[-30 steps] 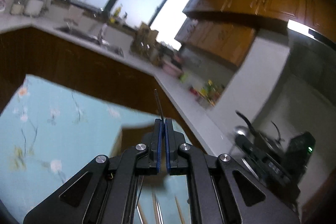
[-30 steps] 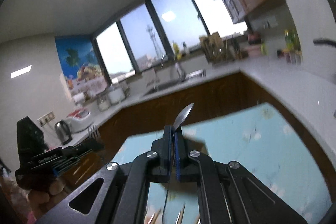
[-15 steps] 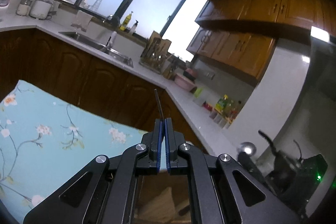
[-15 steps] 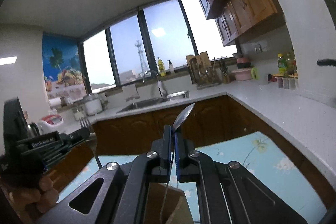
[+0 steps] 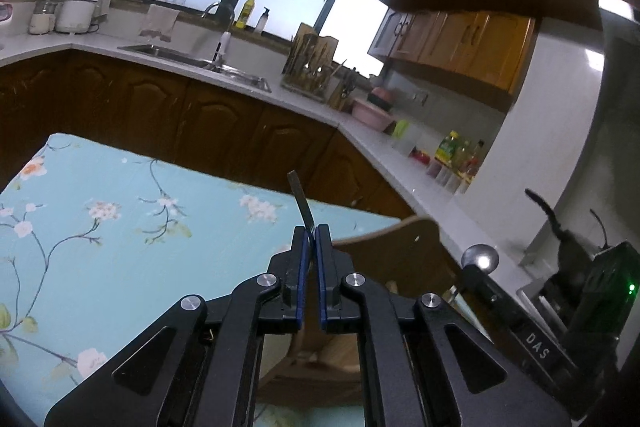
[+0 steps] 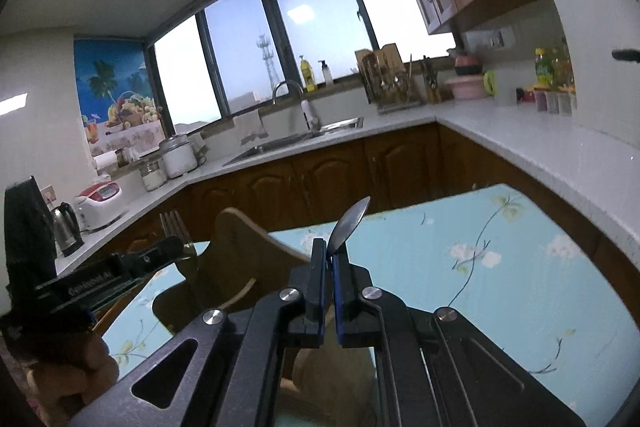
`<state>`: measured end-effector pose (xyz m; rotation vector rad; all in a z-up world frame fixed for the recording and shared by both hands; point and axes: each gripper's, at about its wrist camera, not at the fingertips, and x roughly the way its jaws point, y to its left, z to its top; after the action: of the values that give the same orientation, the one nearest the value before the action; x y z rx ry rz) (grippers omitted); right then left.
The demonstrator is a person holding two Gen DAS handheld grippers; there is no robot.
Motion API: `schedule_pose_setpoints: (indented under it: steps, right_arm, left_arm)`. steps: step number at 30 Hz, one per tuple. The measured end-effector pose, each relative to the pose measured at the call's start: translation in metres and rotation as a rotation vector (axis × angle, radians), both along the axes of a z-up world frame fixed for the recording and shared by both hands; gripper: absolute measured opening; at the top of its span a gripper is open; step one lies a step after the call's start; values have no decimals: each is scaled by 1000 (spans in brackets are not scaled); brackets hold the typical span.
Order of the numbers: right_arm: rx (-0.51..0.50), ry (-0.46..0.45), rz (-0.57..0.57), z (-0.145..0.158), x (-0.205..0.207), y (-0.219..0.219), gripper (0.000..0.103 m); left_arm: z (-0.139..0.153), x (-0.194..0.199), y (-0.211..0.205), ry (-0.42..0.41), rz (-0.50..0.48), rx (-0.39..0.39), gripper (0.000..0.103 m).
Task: Organize utensils
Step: 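Lift the knife with the right tool while the left tool carries the fork to the caddy, then open the right tool over the caddy while the left tool releases the fork into it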
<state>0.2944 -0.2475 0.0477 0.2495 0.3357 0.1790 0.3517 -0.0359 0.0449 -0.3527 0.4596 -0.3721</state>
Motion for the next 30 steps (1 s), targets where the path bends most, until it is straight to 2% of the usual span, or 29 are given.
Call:
schedule_pose_setpoints:
  steps: [4, 12, 16, 18, 19, 22, 24, 25, 26, 27, 30]
  right_arm:
    - [-9, 11, 3, 1, 1, -1, 3]
    - [17, 49, 17, 4, 5, -5, 7]
    - [37, 58, 11, 8, 4, -9, 10]
    - [50, 62, 7, 10, 2, -12, 23]
    - [65, 58, 9, 11, -1, -15, 34]
    - [86, 50, -7, 15, -9, -19, 51]
    - [107, 53, -10, 17, -15, -23, 63]
    - [117, 55, -9, 17, -18, -25, 77]
    - [124, 54, -9, 17, -22, -26, 83]
    - [132, 49, -10, 18, -27, -27, 89]
    - [134, 33, -7, 21, -44, -28, 93]
  left_arm:
    - [-1, -1, 0, 17, -6, 20, 4]
    - [4, 0, 3, 41, -15, 7, 5]
    - [9, -5, 7, 47, -17, 5, 16]
    - [12, -12, 10, 45, -2, 13, 38]
    - [13, -14, 13, 44, 3, 7, 40]
    - [17, -24, 20, 47, 15, -1, 48]
    - [20, -35, 28, 44, 27, -6, 59]
    - [20, -38, 30, 44, 32, -4, 65]
    - [21, -46, 34, 52, 52, 4, 77]
    - [22, -50, 37, 55, 57, 0, 79]
    - [23, -71, 47, 65, 52, -17, 82]
